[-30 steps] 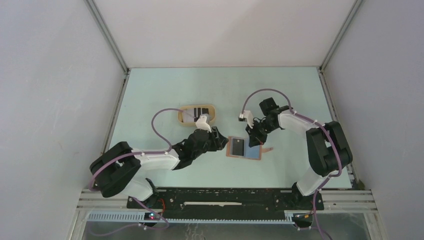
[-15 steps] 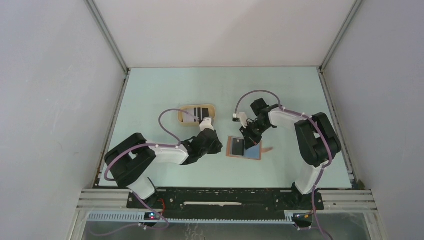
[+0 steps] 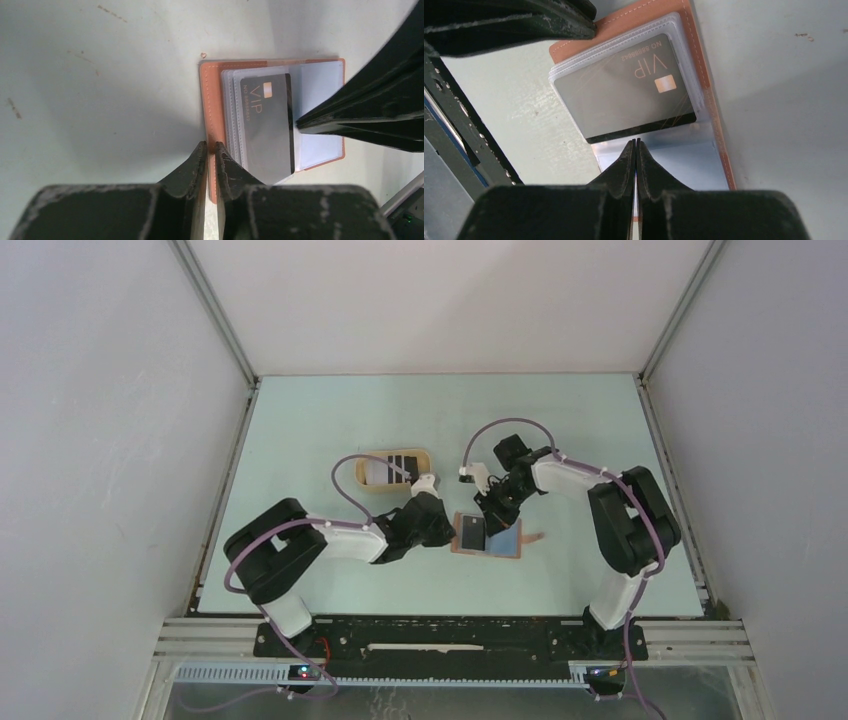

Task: Put the credit cards into the card holder
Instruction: Pick up the credit card from the storage box.

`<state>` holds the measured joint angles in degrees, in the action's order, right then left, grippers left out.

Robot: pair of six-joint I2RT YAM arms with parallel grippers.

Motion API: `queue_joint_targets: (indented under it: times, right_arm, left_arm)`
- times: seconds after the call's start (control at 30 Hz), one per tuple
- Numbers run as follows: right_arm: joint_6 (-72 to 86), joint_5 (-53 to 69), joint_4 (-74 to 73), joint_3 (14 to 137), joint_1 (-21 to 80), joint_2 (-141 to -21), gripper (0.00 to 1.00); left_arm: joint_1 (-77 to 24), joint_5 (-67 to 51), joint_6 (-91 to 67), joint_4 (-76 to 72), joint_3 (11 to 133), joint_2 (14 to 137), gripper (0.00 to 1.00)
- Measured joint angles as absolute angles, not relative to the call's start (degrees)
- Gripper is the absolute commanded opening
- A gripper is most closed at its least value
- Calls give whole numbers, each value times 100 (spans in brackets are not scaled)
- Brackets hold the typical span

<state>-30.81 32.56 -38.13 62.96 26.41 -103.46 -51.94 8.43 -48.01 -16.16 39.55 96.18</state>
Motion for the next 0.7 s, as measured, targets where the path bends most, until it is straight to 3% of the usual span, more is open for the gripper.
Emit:
queue_joint_targets:
  times: [0.2,0.33,0.4,0.43,0.53,0.67,0.7]
  right_arm:
    - [-3339,3225,-4091,6296,2467,-9476,8]
    - [-3527,3387,-4145,6298,2248,-8381,20]
    - [-3592,3479,-4147,6307,2171,-7861,34]
    - [-3616,3500,-4139,6307,2137,-7603,46]
    - [-3586,3527,-4178,6370,2091,-6967,96]
    - [-3354,3863,-4198,6764,1933,-6460,100]
    - [-3258,4064,-4154,6840,1839,-6383,100]
  left_arm:
    - [-5207,1046,-4626,-1350,3680,8991,20]
    - [-5216,1286,-4169,-1238,3463,8016,29]
    - [-5216,1452,-3806,-1168,3459,7498,38]
    - [-5216,1559,-3577,-1129,3461,7223,45]
    - [-5175,1865,-2967,-961,3531,6632,62]
    - [-4842,2075,-2305,-698,3896,6405,98]
    - [-4683,2064,-2182,-622,4018,6405,100]
